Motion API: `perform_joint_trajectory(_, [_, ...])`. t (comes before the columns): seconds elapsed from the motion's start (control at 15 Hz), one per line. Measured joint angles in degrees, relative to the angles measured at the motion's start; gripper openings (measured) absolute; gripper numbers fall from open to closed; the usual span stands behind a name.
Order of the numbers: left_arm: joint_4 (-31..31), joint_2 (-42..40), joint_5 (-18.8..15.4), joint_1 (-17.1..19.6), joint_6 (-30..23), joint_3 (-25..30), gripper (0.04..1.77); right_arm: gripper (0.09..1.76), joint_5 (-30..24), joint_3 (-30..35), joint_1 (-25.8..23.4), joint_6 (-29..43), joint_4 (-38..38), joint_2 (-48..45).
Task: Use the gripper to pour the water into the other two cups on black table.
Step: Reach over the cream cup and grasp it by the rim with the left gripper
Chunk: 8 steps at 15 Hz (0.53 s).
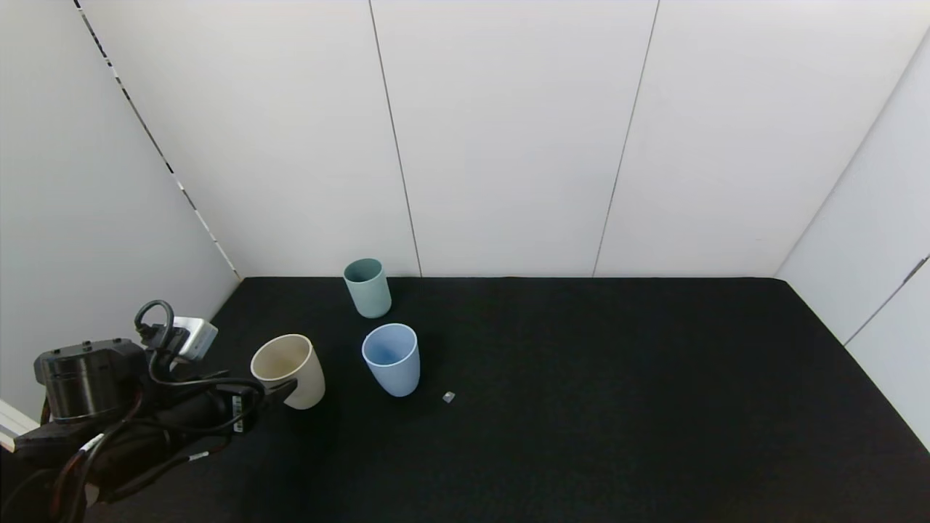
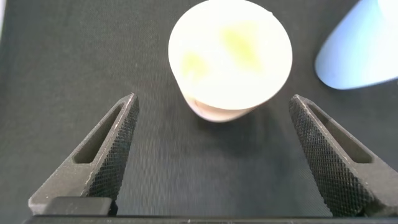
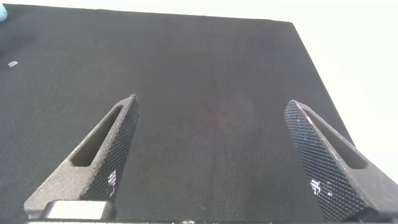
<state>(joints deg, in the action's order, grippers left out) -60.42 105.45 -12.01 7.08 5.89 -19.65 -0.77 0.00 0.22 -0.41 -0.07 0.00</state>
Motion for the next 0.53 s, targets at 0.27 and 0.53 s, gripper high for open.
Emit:
perform_joint_trajectory(0.27, [-1.60, 4.11, -0.37, -1.18, -0.38, -0.55, 1.72, 1.71, 0.02, 0.00, 0.02, 0.00, 0.00, 0.00])
perform_joint_trajectory(0.53, [-1.65, 5.35, -0.44, -2.46, -0.62, -2.26, 1.72, 1.71, 0.02, 0.00, -0.01, 0.00, 0.00, 0.00])
